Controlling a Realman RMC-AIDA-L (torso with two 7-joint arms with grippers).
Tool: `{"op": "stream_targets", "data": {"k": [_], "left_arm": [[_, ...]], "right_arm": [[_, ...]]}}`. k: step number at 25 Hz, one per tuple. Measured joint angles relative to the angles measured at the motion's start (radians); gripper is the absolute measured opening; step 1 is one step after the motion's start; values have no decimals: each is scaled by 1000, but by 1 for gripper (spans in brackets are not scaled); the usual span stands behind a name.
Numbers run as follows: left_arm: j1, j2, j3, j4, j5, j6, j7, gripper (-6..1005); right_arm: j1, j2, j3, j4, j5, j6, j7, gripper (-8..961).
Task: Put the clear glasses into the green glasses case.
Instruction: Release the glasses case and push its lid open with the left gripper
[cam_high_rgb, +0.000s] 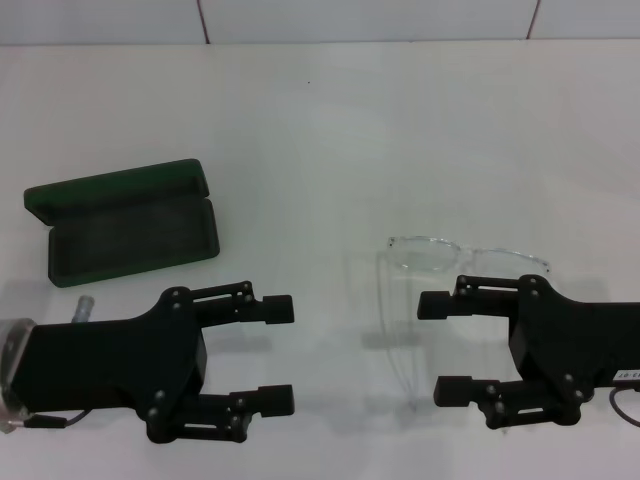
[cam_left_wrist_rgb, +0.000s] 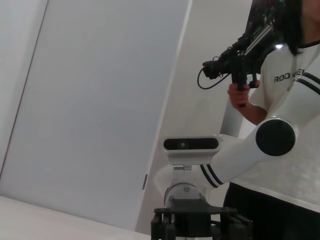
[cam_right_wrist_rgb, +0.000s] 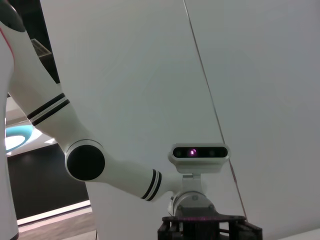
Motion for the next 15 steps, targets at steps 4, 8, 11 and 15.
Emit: {"op": "stream_targets", "data": {"k": [4, 8, 11, 15], "left_arm": [[-2, -1, 0, 2, -4, -1, 0, 788], [-6, -1, 0, 0, -5, -1, 0, 787], [-6, -1, 0, 0, -4, -2, 0, 787], [-2, -1, -13, -1, -4, -4, -4, 787]], "right_arm": [[-2, 0, 1, 1, 1, -1, -2, 739], [-2, 0, 2, 1, 1, 0, -2, 740], [-2, 0, 3, 1, 1, 4, -2, 740], [-4, 0, 3, 1, 14, 7, -3, 739]]}}
